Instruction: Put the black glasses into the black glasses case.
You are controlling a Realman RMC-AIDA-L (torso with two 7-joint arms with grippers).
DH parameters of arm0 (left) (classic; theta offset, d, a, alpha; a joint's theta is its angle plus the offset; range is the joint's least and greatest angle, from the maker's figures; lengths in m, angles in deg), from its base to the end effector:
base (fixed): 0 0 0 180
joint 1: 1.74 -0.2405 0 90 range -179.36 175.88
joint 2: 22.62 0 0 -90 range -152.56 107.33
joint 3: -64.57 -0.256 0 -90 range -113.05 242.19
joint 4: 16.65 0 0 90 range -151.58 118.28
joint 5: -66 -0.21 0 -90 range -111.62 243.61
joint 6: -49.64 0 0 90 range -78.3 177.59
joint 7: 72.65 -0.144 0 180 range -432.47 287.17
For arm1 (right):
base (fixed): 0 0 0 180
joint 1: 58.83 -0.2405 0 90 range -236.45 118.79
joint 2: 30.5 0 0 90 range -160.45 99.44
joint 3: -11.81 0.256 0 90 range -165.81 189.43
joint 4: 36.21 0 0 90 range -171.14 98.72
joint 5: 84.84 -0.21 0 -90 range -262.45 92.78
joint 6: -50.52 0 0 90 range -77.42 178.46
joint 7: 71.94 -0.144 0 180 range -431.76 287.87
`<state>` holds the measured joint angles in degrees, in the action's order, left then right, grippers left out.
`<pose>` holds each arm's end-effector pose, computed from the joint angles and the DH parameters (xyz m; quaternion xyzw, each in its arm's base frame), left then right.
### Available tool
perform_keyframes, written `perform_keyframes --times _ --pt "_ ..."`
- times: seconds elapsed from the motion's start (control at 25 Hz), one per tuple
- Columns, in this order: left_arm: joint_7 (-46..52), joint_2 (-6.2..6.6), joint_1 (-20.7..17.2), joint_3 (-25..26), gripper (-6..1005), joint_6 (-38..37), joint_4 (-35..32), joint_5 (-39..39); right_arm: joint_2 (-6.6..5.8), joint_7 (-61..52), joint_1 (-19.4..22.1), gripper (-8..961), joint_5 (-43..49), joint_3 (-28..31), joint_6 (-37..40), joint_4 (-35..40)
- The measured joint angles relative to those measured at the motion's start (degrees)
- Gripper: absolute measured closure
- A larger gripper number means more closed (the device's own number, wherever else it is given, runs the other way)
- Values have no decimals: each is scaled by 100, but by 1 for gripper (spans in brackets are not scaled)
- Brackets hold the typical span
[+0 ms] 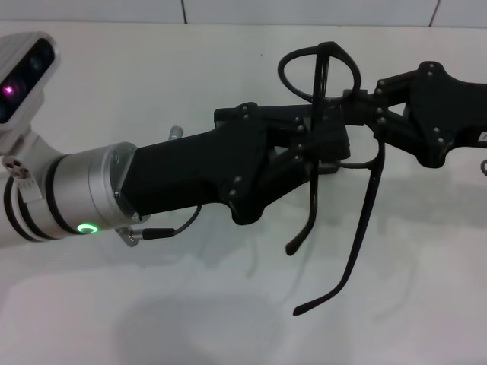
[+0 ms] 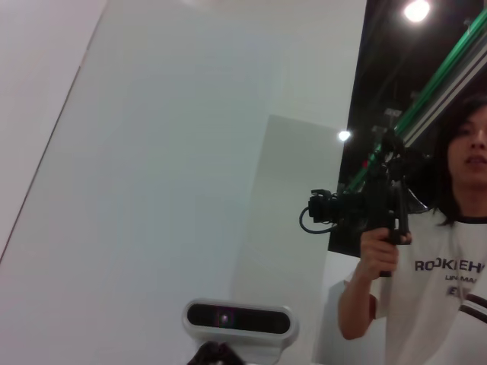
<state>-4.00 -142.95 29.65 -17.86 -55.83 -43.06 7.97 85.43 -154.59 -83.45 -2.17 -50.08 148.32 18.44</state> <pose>-0.1541 0.2772 -0.0344 0.8391 0.0942 0.5300 0.0789 0.1800 0.3168 0.0449 -0.9248 0.0518 0.3709 0.0666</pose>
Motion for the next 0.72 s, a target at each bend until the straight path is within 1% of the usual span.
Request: perform_keyframes --times 0.28,0.44,0.72 --pt "-85 1 4 -1 958 162 67 11 0 55 -44 891 -109 -203 66 -88" --pt "-88 -5 6 -1 959 335 76 14 0 62 -70 892 -123 -222 162 -125" --pt "-95 -8 7 -1 960 399 82 19 0 64 -67 893 -196 -239 226 -130"
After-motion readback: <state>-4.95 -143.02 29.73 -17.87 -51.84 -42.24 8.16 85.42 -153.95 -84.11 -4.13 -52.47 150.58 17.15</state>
